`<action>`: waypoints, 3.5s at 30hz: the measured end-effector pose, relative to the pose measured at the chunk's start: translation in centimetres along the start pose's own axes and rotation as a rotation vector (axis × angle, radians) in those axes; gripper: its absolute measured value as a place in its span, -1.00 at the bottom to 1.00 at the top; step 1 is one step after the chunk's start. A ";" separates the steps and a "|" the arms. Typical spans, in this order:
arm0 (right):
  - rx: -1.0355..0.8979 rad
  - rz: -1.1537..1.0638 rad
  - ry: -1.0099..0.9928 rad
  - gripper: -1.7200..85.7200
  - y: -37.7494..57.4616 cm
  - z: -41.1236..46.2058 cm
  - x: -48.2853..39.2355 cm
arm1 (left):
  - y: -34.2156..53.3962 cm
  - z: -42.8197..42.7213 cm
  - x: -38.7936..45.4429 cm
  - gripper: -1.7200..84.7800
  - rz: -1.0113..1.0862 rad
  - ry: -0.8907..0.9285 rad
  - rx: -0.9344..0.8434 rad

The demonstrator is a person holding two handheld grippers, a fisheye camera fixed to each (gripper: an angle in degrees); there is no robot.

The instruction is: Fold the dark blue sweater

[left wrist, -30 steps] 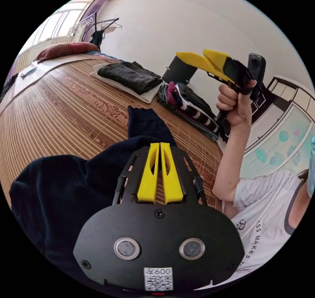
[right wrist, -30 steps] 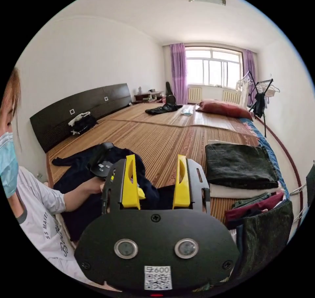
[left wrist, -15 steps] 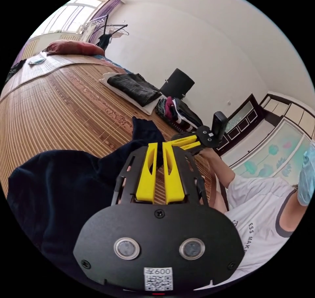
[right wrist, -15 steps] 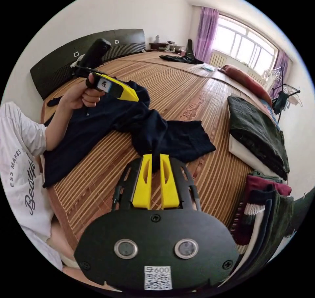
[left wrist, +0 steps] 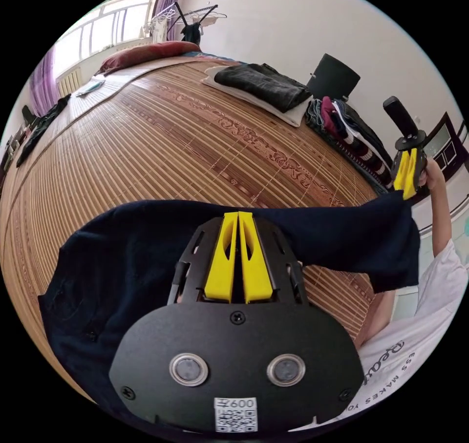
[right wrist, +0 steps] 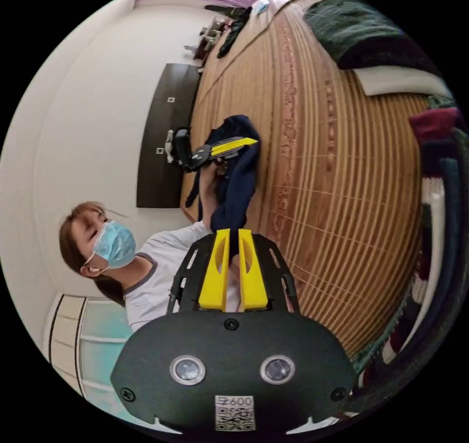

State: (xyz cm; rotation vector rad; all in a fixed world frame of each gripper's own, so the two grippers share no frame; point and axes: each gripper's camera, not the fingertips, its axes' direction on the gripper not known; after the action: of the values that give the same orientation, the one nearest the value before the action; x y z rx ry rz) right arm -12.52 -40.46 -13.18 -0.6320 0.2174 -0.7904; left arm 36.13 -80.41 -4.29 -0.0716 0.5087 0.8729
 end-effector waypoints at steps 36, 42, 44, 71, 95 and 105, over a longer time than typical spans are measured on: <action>0.496 0.017 0.793 -0.98 25.2 17.9 -20.9 | 5.4 -1.6 -1.1 -0.96 -0.144 -0.173 0.135; 0.393 0.016 0.909 -0.98 23.5 20.5 -19.2 | 6.1 -1.2 -1.9 -0.96 -0.184 -0.114 0.164; 0.443 0.051 0.883 -0.98 23.9 19.6 -19.5 | 6.4 -1.2 -2.0 -0.96 -0.205 -0.120 0.177; 0.124 -0.386 0.601 -0.94 10.1 17.2 -21.4 | 6.7 1.1 2.6 -0.96 -0.133 -0.332 0.143; 0.327 -0.443 0.742 -0.97 8.1 19.6 -21.6 | 7.3 2.6 -1.8 -0.96 -0.065 -0.364 0.142; 0.459 -0.126 0.764 -0.98 9.4 16.1 -11.1 | 9.4 1.3 -11.9 -0.95 -0.198 -0.061 0.206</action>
State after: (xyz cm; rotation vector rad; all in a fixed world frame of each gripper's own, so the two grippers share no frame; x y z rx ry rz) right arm -8.01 -20.24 -6.56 0.1163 0.6724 -1.1370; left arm 23.28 -82.48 3.67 0.0909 0.5227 0.6241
